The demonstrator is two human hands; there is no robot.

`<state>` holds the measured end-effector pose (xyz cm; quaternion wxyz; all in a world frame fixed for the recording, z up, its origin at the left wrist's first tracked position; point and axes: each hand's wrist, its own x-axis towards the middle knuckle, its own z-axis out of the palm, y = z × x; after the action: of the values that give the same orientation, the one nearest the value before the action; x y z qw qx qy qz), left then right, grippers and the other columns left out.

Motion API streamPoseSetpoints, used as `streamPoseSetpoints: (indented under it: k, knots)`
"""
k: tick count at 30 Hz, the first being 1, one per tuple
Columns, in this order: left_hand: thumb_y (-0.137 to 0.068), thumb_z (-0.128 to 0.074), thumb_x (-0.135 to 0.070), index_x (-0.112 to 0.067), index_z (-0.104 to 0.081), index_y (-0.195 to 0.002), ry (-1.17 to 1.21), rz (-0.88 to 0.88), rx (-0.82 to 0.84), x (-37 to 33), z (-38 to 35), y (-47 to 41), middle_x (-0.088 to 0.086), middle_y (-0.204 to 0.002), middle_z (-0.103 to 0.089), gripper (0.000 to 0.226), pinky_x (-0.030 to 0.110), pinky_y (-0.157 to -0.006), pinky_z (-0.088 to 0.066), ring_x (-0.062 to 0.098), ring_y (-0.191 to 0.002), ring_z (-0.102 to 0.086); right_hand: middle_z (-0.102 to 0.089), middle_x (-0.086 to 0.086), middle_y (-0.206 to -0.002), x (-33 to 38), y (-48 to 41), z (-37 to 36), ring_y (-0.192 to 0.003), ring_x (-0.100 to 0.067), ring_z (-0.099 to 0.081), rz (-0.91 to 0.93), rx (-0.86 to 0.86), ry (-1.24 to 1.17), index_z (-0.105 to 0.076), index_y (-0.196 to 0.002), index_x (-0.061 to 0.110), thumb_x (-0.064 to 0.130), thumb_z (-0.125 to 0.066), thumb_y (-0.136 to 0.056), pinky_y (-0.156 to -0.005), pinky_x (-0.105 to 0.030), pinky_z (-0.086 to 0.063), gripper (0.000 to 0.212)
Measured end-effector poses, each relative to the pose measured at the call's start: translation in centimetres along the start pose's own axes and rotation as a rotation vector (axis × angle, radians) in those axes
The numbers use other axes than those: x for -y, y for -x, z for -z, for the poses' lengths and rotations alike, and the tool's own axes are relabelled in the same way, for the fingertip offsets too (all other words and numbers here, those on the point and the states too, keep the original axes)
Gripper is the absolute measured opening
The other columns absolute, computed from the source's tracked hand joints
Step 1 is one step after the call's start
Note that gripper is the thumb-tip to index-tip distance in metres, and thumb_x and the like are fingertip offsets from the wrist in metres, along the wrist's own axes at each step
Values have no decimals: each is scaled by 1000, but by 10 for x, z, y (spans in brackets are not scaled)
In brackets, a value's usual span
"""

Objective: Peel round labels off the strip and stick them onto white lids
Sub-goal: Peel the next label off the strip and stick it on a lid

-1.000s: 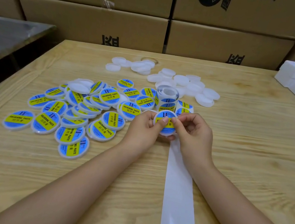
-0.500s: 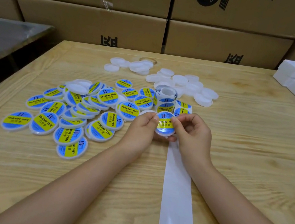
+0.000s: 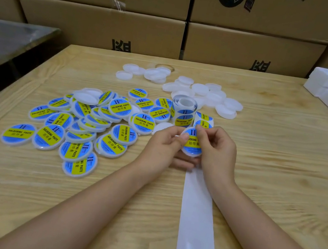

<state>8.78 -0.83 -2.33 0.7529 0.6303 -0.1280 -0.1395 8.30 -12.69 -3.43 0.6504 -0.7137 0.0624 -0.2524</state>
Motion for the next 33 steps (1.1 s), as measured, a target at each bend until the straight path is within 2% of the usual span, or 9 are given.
streamPoseSetpoints:
  k: [7, 11, 16, 19, 21, 24, 26, 28, 33]
  knots:
    - [-96, -48, -16, -13, -64, -99, 40, -30, -56, 0, 5, -2, 2, -71, -72, 17, 27, -59, -58, 18, -66, -70, -65, 8, -81, 1, 3, -4, -71, -3, -58, 0, 102, 106, -57, -84, 23, 33, -74, -75, -68, -24, -48, 22]
    - [-97, -45, -19, -10, -65, -106, 77, -19, -73, 0, 7, -2, 3, -75, -72, 23, 30, -62, -59, 20, -68, -71, -61, 2, -100, 4, 3, -5, -95, -8, -58, 73, 214, 163, -56, -94, 27, 21, -69, -83, -88, -31, -47, 18]
    - [-97, -45, -26, -17, -63, -114, 146, -11, -113, -4, 12, -2, 7, -92, -73, 26, 32, -61, -58, 24, -75, -72, -56, 2, -119, 7, 5, -2, -110, 0, -51, 169, 371, 238, -54, -128, 17, 16, -63, -88, -98, -17, -39, 41]
    - [-98, -44, -24, -13, -62, -118, 150, -9, -144, -4, 12, -3, 8, -91, -71, 28, 32, -58, -58, 23, -69, -71, -64, -1, -115, 6, 5, -1, -92, -20, -60, 130, 413, 215, -49, -133, 24, 17, -62, -89, -87, -28, -47, 47]
    - [-97, -47, -22, -13, -63, -114, 152, -16, -138, -4, 12, -2, 6, -84, -72, 25, 32, -57, -58, 22, -67, -71, -67, -7, -85, 2, 4, 0, -59, -15, -49, 143, 379, 260, -49, -135, 24, 19, -59, -91, -61, -21, -44, 46]
    - [-91, -57, -10, -15, -60, -117, 136, -18, -88, -4, 12, -2, 3, -64, -69, 27, 32, -62, -59, 20, -65, -70, -45, 12, -56, -3, 2, 0, -48, -1, -37, 154, 313, 257, -51, -133, 22, 17, -54, -94, -50, -10, -31, 39]
    - [-89, -57, 0, -15, -58, -119, 142, -21, -41, -3, 12, -1, 10, -67, -68, 34, 33, -64, -59, 19, -68, -70, -58, 14, -70, -3, 2, 1, -58, 7, -48, 141, 291, 212, -55, -129, 22, 17, -49, -96, -59, -7, -37, 34]
    - [-90, -52, 5, -14, -57, -122, 160, -17, 9, -4, 13, 1, 16, -77, -66, 38, 33, -67, -59, 20, -71, -70, -63, 22, -95, -2, 2, 0, -82, 17, -56, 137, 261, 170, -60, -123, 19, 14, -46, -98, -75, -3, -40, 30]
    - [-94, -38, 8, -11, -56, -123, 303, 70, 134, -9, 18, 1, 15, -96, -70, 39, 38, -77, -58, 28, -88, -70, -68, 18, -95, -1, 1, 1, -89, 1, -63, 104, 196, 107, -66, -106, 26, 16, -44, -99, -80, -18, -48, 25]
